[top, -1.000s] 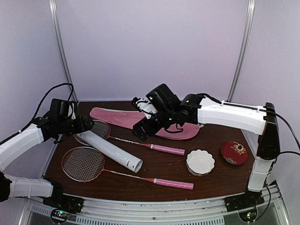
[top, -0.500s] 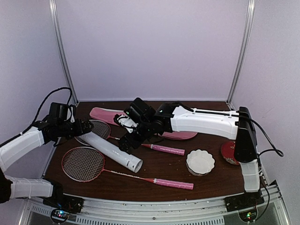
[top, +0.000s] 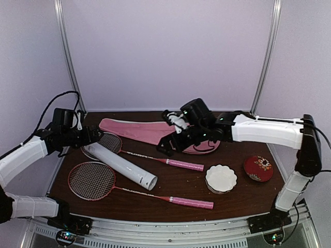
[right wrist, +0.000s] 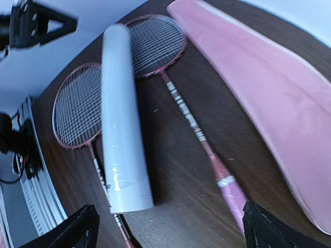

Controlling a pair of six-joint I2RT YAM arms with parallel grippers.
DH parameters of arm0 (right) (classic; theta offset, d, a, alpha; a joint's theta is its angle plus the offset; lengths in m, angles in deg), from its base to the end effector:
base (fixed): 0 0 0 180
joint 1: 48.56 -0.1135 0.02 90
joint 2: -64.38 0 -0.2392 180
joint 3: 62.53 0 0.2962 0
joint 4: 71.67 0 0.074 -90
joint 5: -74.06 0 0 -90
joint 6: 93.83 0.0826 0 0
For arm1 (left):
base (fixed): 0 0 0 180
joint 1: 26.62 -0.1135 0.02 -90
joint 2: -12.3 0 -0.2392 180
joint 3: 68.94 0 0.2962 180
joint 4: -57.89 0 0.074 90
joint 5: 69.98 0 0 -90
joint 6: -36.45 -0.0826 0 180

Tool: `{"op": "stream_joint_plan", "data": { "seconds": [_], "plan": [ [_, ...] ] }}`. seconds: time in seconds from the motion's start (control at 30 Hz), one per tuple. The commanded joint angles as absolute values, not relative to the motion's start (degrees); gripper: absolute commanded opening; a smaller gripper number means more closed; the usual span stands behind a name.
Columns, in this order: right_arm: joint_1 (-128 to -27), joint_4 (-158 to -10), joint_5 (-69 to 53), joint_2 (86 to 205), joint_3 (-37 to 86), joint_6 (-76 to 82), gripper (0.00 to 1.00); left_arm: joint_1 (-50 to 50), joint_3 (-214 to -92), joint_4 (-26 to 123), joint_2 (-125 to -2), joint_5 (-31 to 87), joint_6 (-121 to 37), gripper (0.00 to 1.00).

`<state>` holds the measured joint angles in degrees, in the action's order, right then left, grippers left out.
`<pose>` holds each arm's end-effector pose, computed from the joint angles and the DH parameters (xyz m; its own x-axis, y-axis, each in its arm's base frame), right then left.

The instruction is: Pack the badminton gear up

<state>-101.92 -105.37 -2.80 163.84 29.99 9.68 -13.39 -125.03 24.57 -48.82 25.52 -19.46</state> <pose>0.2657 0.3888 0.2131 -0.5845 -0.4047 -0.7032 -0.7691 0.5526 0.3212 0.3117 -0.0814 0.2001 -0.6689 -0.4159 -0.6161 -0.0893 0.8678 -0.4888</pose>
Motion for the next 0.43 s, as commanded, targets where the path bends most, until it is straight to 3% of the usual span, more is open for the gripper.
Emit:
{"op": "stream_joint_plan", "data": {
  "seconds": [0.0, 0.2, 0.4],
  "plan": [
    [-92.0, -89.5, -0.4, 149.9, 16.2, 17.4, 1.00, -13.8, -130.7, 24.6, -51.6, 26.1, -22.5, 0.98],
    [-80.1, -86.5, -2.5, 133.4, 0.7, 18.9, 1.00, -13.6, -133.7, 24.8, -54.6, 25.4, -23.2, 0.98],
    [-72.8, -87.9, -2.6, 123.8, -7.0, 18.8, 1.00, -13.6, -133.9, 26.0, -56.2, 26.1, -22.4, 0.98]
  ]
}}
